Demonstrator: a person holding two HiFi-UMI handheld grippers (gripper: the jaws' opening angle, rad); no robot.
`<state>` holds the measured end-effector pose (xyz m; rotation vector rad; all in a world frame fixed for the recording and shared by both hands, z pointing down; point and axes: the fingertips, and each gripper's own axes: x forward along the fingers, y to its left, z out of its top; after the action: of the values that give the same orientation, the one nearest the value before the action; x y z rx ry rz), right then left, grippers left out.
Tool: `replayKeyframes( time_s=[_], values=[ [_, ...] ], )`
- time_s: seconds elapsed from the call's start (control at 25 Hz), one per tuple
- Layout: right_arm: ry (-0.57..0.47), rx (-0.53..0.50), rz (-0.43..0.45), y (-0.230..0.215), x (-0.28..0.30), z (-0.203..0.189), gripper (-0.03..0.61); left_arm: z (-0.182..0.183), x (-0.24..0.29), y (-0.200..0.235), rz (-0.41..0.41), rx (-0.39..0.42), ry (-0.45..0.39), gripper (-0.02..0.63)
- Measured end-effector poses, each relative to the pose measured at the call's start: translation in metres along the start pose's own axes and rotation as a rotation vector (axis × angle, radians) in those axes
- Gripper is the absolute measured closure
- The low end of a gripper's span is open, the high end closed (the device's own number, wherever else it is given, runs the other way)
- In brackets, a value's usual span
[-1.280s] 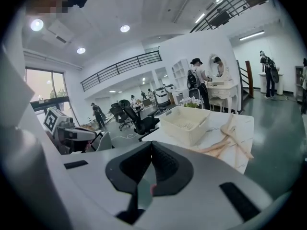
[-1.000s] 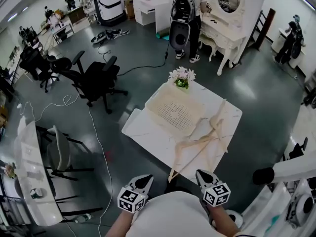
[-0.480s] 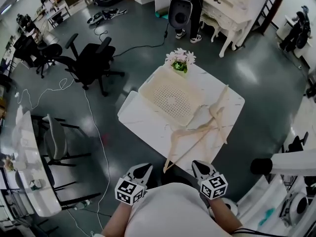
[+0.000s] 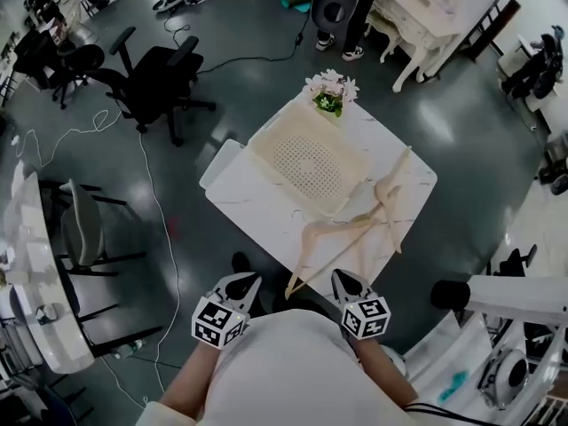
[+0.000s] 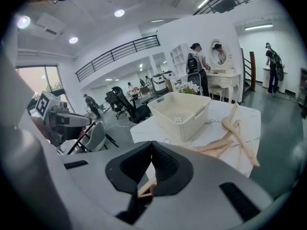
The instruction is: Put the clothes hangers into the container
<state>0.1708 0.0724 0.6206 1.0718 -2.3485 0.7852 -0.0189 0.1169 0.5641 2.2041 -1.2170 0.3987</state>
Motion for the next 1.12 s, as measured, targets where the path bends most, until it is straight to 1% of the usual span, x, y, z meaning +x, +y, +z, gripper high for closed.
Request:
replayKeyframes(
  time_s=[0.28, 0.4, 0.6, 0.68, 0.92, 1.12],
  values=[
    [0.148, 0.114, -0.029, -0.010, 0.047, -0.030, 0.558, 0.000, -0.012, 0.028, 0.007, -0.038, 0.007, 0.606],
    [0.198, 0.125, -0.044, -0.010, 0.069, -0.043, 0.557, -0.004, -0.015, 0.037, 0.002, -0.051, 0.012, 0.606],
    [0.282, 0.101, -0.063, -0.009, 0.097, -0.066, 0.554, -0.018, -0.017, 0.050, -0.009, -0.090, 0.027, 0.606],
    [0.314, 0.099, -0.075, -0.011, 0.107, -0.075, 0.543, -0.023, -0.016, 0.055, -0.017, -0.097, 0.040, 0.606],
    [0.391, 0.113, -0.105, -0.015, 0.129, -0.100, 0.503, -0.021, -0.011, 0.072, -0.045, -0.057, 0.077, 0.606],
    [0.425, 0.136, -0.143, -0.021, 0.150, -0.114, 0.483, -0.015, -0.010, 0.094, -0.037, -0.051, 0.089, 0.606]
  ],
)
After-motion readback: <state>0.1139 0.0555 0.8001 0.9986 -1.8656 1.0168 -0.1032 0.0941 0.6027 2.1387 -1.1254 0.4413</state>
